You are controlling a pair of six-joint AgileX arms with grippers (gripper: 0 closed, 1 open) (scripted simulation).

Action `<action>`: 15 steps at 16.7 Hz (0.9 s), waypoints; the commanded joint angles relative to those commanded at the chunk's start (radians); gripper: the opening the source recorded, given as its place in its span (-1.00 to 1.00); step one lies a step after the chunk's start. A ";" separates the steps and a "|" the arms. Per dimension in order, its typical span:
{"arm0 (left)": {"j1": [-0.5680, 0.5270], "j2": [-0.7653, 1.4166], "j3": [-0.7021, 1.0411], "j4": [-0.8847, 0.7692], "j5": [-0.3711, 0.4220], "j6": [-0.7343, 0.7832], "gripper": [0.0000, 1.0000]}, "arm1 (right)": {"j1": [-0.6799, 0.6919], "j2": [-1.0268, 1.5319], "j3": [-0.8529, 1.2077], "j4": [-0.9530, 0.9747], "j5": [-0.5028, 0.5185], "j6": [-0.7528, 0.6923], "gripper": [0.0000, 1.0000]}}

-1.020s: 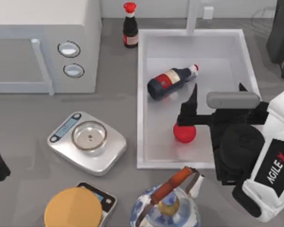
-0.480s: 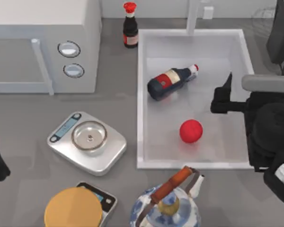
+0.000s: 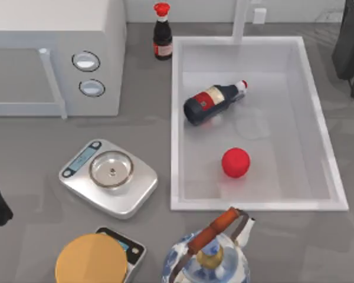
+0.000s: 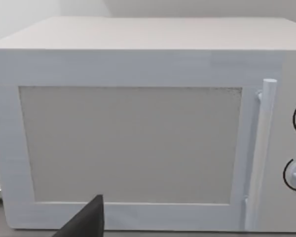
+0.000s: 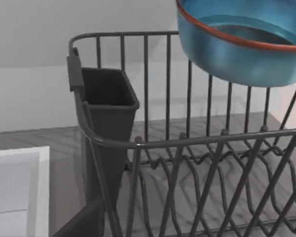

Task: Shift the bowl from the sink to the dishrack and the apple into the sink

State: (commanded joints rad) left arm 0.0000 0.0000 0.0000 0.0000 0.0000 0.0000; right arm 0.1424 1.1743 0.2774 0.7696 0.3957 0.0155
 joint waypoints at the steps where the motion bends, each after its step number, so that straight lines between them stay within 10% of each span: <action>1: 0.000 0.000 0.000 0.000 0.000 0.000 1.00 | -0.032 -0.128 -0.031 -0.083 -0.035 0.000 1.00; 15: 0.000 0.000 0.000 0.000 0.000 0.000 1.00 | -0.142 -1.174 -0.277 -0.770 -0.396 -0.015 1.00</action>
State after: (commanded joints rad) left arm 0.0000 0.0000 0.0000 0.0000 0.0000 0.0000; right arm 0.0000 0.0000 0.0000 0.0000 0.0000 0.0000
